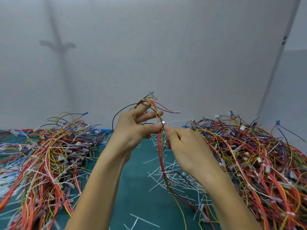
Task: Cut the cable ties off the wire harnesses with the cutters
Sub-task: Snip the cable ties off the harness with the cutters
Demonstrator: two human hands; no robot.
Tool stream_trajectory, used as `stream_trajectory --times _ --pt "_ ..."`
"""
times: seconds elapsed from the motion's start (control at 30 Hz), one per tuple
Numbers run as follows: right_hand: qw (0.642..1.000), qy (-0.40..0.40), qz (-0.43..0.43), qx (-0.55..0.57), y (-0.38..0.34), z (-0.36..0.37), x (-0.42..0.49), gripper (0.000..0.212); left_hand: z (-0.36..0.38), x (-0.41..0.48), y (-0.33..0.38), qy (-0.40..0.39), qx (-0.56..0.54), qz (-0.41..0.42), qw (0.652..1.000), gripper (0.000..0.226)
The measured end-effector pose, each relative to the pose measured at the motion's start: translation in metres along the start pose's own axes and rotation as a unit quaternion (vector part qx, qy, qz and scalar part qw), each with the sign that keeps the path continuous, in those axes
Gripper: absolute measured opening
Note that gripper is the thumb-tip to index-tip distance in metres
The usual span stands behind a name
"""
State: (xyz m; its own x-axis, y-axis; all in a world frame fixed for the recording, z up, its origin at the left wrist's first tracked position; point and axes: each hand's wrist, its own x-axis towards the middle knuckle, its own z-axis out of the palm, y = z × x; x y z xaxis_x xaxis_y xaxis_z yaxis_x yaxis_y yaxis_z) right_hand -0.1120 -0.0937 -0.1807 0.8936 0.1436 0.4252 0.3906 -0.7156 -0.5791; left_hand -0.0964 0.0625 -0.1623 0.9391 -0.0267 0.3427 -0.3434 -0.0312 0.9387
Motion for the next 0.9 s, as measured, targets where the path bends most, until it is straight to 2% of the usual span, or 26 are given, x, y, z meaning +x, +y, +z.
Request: stream_trajectory --times 0.6,0.77,0.9 --pt "1.000 0.000 -0.006 0.012 0.005 0.002 0.003 0.068 0.002 0.000 -0.004 0.004 0.024 0.005 1.000 0.058" --pt "1.000 -0.012 -0.005 0.011 0.004 0.001 0.002 0.068 0.006 -0.001 -0.004 0.035 -0.031 -0.022 0.999 0.024" --pt "1.000 -0.023 -0.006 0.004 0.002 0.000 0.001 0.066 0.011 0.000 -0.007 0.091 -0.057 -0.022 0.994 0.014"
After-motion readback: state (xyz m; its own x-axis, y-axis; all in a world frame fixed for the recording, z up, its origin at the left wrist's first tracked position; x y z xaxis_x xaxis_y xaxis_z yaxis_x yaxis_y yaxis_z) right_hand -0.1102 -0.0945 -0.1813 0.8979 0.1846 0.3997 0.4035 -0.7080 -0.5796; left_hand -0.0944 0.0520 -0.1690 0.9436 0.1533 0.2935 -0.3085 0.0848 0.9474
